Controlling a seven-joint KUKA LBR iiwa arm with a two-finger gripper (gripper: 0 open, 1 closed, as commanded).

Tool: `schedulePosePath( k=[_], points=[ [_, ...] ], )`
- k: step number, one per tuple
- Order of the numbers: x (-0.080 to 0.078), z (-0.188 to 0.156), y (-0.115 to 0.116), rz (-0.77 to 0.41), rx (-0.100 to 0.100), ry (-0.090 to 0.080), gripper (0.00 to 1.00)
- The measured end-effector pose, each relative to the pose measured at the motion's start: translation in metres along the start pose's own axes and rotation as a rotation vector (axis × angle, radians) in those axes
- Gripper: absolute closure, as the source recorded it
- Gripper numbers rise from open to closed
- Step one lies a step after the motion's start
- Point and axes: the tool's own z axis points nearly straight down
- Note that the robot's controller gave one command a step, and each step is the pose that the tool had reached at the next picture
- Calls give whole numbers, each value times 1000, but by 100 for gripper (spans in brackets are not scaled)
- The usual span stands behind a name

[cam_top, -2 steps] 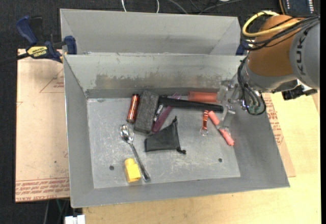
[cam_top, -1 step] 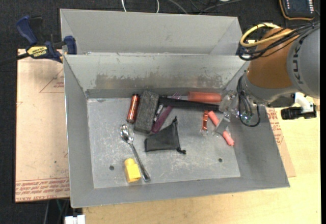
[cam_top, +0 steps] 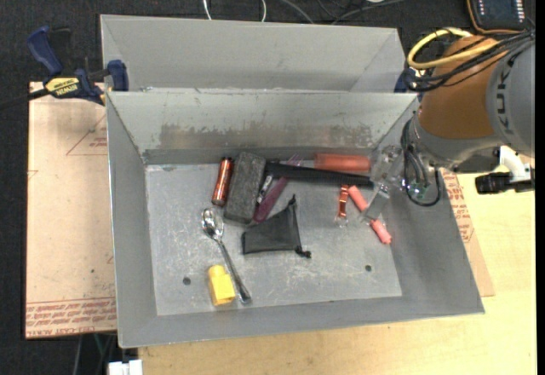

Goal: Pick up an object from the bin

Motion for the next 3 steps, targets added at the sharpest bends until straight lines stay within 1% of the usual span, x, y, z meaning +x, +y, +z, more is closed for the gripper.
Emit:
schedulePosePath(
  k=[1,2,3],
  points=[
    [4,38,14,-134,-3,-5,0],
    [9,13,46,247,-7,-14,0],
    [42,77,-32,183,2,1,0]
  ],
)
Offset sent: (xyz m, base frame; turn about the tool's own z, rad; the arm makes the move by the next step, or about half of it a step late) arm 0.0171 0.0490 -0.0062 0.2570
